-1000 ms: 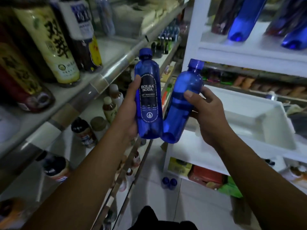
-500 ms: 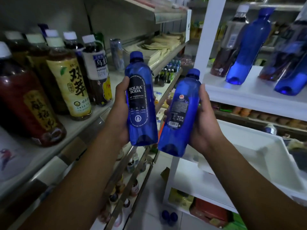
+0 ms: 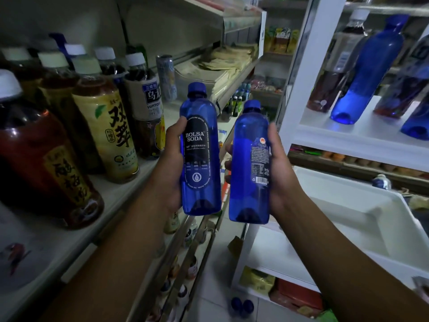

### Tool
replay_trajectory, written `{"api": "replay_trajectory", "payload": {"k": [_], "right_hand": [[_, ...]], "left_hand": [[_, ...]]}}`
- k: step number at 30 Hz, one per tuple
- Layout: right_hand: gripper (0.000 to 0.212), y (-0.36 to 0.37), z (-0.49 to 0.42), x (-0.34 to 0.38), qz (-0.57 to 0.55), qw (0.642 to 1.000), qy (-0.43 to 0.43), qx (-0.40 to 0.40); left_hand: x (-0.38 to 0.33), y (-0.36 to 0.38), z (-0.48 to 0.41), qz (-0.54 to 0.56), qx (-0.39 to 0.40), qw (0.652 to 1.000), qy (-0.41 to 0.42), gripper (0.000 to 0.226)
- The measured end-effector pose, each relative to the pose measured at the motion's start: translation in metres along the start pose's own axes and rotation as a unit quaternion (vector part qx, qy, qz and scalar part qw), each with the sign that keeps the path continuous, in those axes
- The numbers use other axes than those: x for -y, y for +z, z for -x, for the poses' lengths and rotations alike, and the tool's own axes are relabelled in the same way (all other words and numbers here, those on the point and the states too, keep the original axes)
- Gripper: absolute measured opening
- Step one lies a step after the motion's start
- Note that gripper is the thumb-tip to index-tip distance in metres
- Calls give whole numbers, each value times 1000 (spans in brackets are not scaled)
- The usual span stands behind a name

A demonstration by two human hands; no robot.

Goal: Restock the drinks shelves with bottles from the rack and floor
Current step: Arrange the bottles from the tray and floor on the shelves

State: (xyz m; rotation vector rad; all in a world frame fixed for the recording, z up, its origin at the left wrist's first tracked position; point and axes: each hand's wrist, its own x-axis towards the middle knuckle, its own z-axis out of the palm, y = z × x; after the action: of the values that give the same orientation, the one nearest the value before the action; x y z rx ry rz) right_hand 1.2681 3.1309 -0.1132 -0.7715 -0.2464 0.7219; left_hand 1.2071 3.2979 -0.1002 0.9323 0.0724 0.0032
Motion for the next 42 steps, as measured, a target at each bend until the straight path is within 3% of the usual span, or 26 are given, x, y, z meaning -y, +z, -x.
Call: {"api": "replay_trajectory", "payload": {"k": [5,10,14,17,21,25,27,31,35,39,42], "right_hand": [[64,6,-9,-7,8,999,-2,-40],[46,8,-15,-9,38,993,10,-111],[44,1,-16,-7,69,985,22,-156],[35,-5,-15,-1,106,980,51,-159],[50,-6,-19,5,176,955,124,-204],[44,-14,-12,11,90,968,179,-149],[42,-18,-8,7,99,972,181,-114],[43,-22,-7,1,138,971,143,-136],[43,-35,-8,-4,54,985,96,-132],[63,-44,-16,-7,73,983,107,-132],[50,-49,-25,3,98,980,122,-120]], "left_hand": [[-5,-12,-6,-10,21,1000,-15,56],[-3,-20,-12,10,20,1000,-18,56],[-4,-24,-15,2,-6,1000,-13,56],[-6,-26,-16,-8,-10,1000,-25,61],[-5,-28,-18,-42,-12,998,-54,65],[10,-29,-20,-44,8,992,-121,51],[19,-30,-21,-28,15,990,-134,44],[25,-35,-26,-9,12,992,-125,50],[25,-41,-33,-19,24,993,-117,76],[28,-36,-37,-29,-6,994,-109,54],[34,-28,-43,-48,-59,994,-75,53]]}}
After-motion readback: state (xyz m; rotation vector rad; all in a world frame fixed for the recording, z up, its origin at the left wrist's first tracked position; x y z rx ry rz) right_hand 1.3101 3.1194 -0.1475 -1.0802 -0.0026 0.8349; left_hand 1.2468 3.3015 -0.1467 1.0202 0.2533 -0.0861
